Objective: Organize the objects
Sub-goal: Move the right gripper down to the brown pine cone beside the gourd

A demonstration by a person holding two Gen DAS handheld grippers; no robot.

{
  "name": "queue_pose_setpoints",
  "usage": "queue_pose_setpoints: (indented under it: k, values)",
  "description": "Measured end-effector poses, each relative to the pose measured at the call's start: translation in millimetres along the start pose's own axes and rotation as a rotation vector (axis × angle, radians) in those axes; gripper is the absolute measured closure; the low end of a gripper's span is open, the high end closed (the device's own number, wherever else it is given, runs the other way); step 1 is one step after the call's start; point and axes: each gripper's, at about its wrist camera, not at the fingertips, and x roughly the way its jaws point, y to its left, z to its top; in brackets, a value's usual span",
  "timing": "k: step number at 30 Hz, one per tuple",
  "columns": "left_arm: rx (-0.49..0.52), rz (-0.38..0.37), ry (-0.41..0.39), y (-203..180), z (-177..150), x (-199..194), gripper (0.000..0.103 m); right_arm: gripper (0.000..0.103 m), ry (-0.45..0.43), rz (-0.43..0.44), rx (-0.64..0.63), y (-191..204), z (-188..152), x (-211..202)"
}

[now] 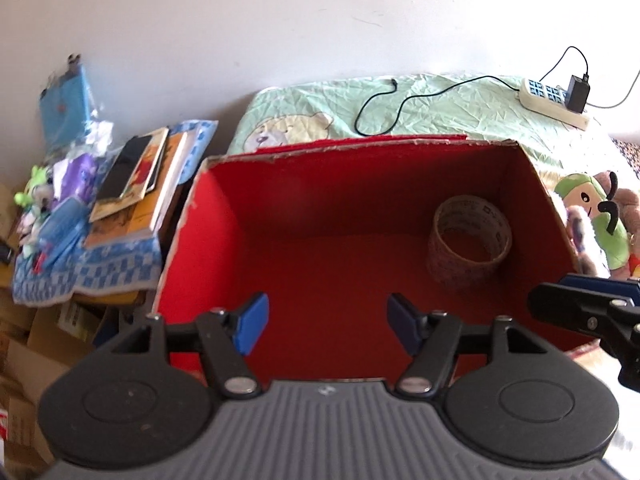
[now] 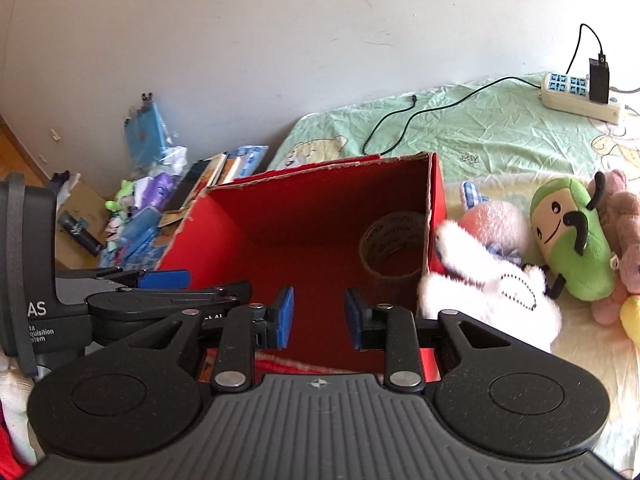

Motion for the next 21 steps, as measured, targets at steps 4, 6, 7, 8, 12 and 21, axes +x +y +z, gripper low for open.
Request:
queue_pose_setpoints:
  k: [4, 6, 7, 8, 12, 21]
  values:
    - [-0.025, 0.031, -0.011, -3.9, -12.4, -15.7, 0.033, 0.073, 0.005, 0.047, 0.019, -8.6, -7.9, -10.7]
    - [-0.041, 0.047, -0.012, -5.1, -18.2, -21.3, 0.033, 0.073, 0.010, 0.080, 0.038, -13.2, -10.7, -14.2]
    - [-0.050, 0.054, -0.012, -5.0, -20.9, -23.1, 0.033, 0.073, 0.013, 0.096, 0.045, -15.4, -12.3, -15.8]
    - [-0.059, 0.059, -0.011, -4.8, -24.1, -25.0, 0.032, 0.073, 0.014, 0.107, 0.049, -17.1, -14.4, -17.4]
    - [-0.093, 0.056, -0.013, -1.5, -35.5, -32.9, 0.032, 0.072, 0.025, 0.124, 0.040, -19.4, -23.9, -21.2]
    - [-0.112, 0.027, -0.012, 0.5, -58.1, -47.3, 0.032, 0.072, 0.090, 0.188, 0.055, -33.2, -47.0, -19.5]
